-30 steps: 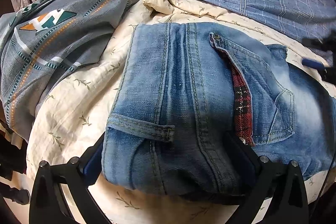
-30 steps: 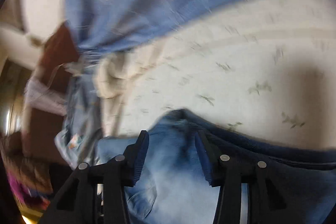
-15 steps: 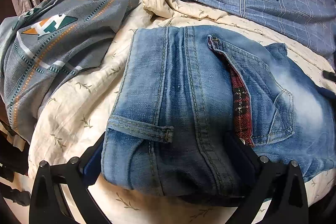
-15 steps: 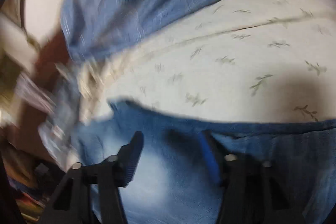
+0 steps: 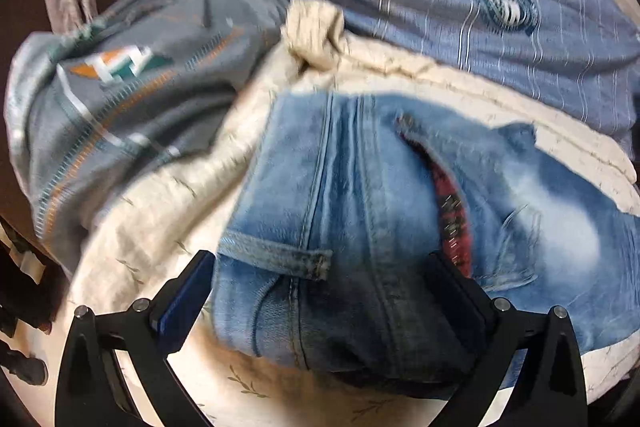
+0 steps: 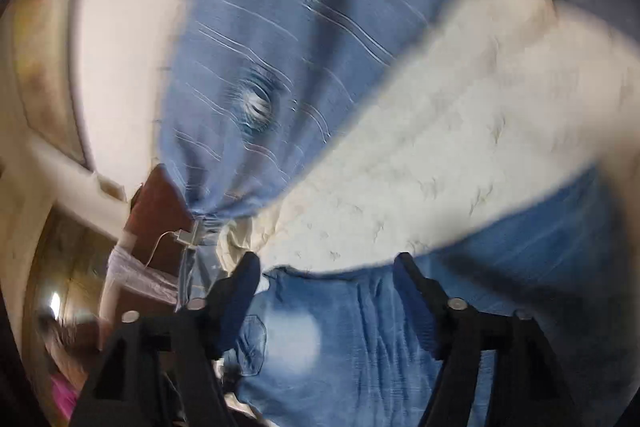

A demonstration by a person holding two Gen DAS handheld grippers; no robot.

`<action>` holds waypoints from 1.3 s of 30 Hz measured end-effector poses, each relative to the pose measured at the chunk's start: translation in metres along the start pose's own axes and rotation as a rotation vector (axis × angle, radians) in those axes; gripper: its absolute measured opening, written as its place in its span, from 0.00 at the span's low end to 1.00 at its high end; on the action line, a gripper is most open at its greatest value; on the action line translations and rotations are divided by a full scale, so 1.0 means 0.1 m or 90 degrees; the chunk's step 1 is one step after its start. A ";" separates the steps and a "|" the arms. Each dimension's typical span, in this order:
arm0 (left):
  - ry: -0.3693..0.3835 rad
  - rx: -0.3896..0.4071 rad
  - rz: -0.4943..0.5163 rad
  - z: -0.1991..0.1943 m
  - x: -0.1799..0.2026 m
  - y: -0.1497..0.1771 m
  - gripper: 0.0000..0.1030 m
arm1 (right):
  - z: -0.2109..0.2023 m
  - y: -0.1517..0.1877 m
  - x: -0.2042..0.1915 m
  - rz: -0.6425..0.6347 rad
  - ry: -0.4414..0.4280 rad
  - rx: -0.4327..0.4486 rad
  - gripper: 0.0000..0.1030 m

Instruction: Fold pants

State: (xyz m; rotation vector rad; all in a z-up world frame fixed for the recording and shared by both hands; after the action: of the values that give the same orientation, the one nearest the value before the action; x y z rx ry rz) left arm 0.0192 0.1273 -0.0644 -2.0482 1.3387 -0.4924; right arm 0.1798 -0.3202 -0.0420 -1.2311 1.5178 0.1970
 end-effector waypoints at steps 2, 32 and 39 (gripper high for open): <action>-0.008 0.029 -0.002 -0.17 0.06 -0.02 1.00 | 0.12 -0.01 0.47 0.073 0.075 -0.033 0.75; 0.177 -0.001 0.233 -0.43 2.58 0.30 1.00 | -1.49 0.83 1.18 0.252 0.055 -0.001 0.79; 0.084 -0.051 0.316 -0.12 2.76 0.40 1.00 | -1.39 0.78 1.10 0.205 0.180 -0.049 0.28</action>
State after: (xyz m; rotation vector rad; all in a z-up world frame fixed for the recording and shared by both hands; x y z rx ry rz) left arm 0.0995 -0.1388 -0.0918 -1.6751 1.8972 -0.3573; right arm 0.0504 -0.4444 -0.1156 -1.1011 1.9690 0.3046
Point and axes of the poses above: each gripper's, at about its wrist camera, not at the fingertips, and z roughly the way its jaws point, x to its right, y to its underside, the point moved 3 cm from there along z, roughly the way its jaws point, and after that the axes turned 3 degrees about -y, right-handed, at the moved point
